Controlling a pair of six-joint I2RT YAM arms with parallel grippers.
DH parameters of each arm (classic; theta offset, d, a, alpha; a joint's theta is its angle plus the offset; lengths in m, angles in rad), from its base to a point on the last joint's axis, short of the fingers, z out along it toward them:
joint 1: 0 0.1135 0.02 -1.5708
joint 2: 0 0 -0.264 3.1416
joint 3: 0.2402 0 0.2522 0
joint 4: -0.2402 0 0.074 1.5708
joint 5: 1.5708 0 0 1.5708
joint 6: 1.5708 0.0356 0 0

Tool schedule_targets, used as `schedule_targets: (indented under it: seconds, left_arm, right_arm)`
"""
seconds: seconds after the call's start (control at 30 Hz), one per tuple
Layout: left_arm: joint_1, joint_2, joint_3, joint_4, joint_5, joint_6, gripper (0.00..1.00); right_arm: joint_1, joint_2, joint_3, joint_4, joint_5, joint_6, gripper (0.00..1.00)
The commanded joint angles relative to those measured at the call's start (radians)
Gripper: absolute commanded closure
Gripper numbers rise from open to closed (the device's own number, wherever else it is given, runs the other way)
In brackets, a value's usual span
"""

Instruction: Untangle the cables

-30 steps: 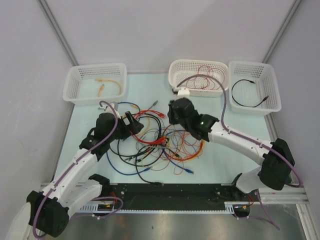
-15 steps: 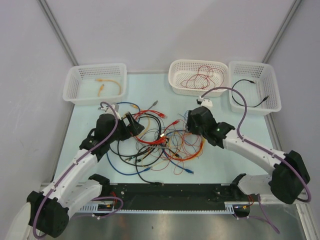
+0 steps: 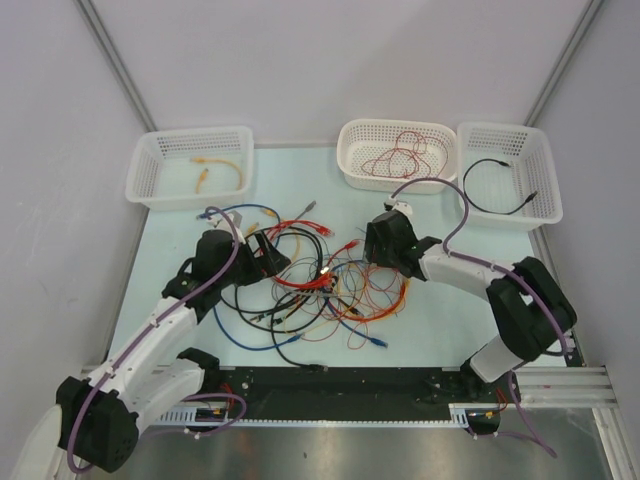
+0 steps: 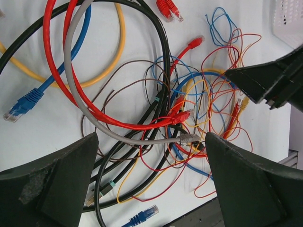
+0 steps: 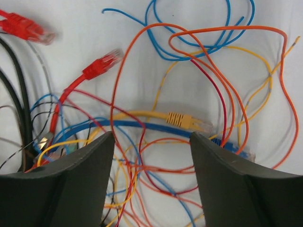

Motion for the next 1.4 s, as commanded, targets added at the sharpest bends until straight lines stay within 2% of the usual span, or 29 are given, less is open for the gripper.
schedule_targets:
  seconds: [0.0,0.03,0.07,0.13,0.17,0.27,0.43,0.53,0.67,0.87,1.0,1.13,1.23,1.37]
  left_arm:
    - [0.002,0.013,-0.002,0.024,0.018,-0.014,0.00]
    - [0.004,0.016,-0.002,0.024,0.018,-0.013,0.00]
    - [0.003,0.016,-0.001,0.025,0.019,-0.013,0.00]
    - [0.003,0.011,0.004,0.024,0.019,-0.013,0.00]
    - [0.002,0.005,0.005,0.018,0.015,-0.011,0.00]
    - [0.003,-0.042,0.013,0.015,-0.005,-0.013,0.00]
    - [0.002,-0.130,0.030,0.016,-0.038,-0.017,0.00]
    - [0.002,-0.157,0.053,0.024,-0.036,-0.020,0.00]
    - [0.002,-0.203,0.091,0.045,-0.030,-0.036,0.00]
    - [0.002,-0.242,0.105,0.191,0.028,-0.054,0.01]
    - [0.002,-0.214,0.096,0.295,0.142,-0.111,0.00]
    - [0.001,-0.209,0.065,0.503,0.266,-0.160,0.00]
    - [-0.020,-0.238,0.033,0.649,0.281,-0.175,0.01]
    - [-0.091,-0.206,0.080,0.690,0.303,-0.081,0.02]
  right_arm:
    - [-0.040,0.075,0.035,0.113,-0.062,-0.017,0.35]
    - [-0.042,0.080,0.035,0.129,-0.068,-0.022,0.39]
    - [-0.041,0.083,0.035,0.159,-0.069,-0.036,0.50]
    - [-0.041,0.075,0.036,0.179,-0.085,-0.047,0.64]
    - [-0.034,0.063,0.035,0.198,-0.082,-0.050,0.80]
    - [0.030,-0.044,0.035,0.197,0.001,-0.083,1.00]
    - [0.163,-0.321,0.039,0.186,0.090,-0.175,1.00]
    - [0.237,-0.454,0.101,0.084,0.116,-0.186,1.00]
    - [0.353,-0.540,0.251,-0.014,0.165,-0.218,1.00]
    - [0.472,-0.534,0.487,-0.143,0.181,-0.223,1.00]
    - [0.568,-0.490,0.610,-0.198,0.188,-0.235,1.00]
    - [0.633,-0.417,0.765,-0.298,0.229,-0.278,1.00]
    - [0.653,-0.399,0.770,-0.309,0.250,-0.295,1.00]
    - [0.653,-0.405,0.736,-0.295,0.253,-0.283,1.00]
